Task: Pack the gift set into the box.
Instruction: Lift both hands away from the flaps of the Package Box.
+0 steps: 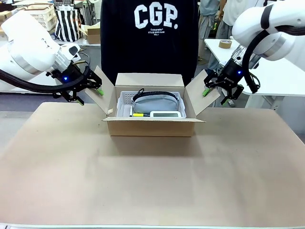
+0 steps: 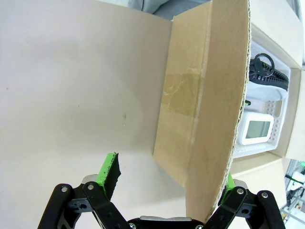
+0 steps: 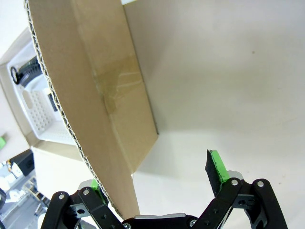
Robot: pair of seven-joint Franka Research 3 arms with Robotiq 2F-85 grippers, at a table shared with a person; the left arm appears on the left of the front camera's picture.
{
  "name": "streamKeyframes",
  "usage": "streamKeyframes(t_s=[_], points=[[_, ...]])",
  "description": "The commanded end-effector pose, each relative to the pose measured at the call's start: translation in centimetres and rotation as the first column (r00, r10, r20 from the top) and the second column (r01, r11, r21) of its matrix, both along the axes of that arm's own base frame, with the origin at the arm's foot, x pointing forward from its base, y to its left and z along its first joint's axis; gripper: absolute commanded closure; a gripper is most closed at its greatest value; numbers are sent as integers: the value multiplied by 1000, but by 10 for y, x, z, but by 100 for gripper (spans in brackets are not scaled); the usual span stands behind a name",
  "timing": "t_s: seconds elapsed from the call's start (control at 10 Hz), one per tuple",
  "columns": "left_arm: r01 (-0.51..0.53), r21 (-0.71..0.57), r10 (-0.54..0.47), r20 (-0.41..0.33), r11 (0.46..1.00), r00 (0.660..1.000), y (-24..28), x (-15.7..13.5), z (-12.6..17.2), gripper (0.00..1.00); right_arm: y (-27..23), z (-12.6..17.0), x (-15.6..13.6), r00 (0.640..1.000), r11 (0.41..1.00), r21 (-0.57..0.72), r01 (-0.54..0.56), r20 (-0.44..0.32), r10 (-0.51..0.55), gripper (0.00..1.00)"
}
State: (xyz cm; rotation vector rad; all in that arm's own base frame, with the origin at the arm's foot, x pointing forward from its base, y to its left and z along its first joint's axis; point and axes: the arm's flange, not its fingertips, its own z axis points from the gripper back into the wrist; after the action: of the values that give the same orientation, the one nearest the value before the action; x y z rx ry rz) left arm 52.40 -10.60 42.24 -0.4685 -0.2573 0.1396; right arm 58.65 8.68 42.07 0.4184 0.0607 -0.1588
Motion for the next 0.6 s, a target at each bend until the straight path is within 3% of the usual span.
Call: streamKeyframes(t_s=[0.0, 0.3, 0.4, 0.5], points=[[-6, 10, 6, -12, 1000, 1000, 0, -2, 3, 0, 1, 3, 1, 1000, 1000, -19, 6, -8, -7, 0], [0, 0, 0, 0, 1000, 1000, 0, 0, 0, 0, 0, 0, 0, 1000, 1000, 0, 0, 0, 0, 0], [56, -120, -56, 3, 991, 998, 3, -7, 31, 0, 0, 22, -8, 1000, 999, 43, -17, 27, 16, 0], [90, -171, -80, 63, 981, 995, 12, -26, 74, 0, -5, 55, -26, 1000, 993, 115, -18, 24, 16, 0]])
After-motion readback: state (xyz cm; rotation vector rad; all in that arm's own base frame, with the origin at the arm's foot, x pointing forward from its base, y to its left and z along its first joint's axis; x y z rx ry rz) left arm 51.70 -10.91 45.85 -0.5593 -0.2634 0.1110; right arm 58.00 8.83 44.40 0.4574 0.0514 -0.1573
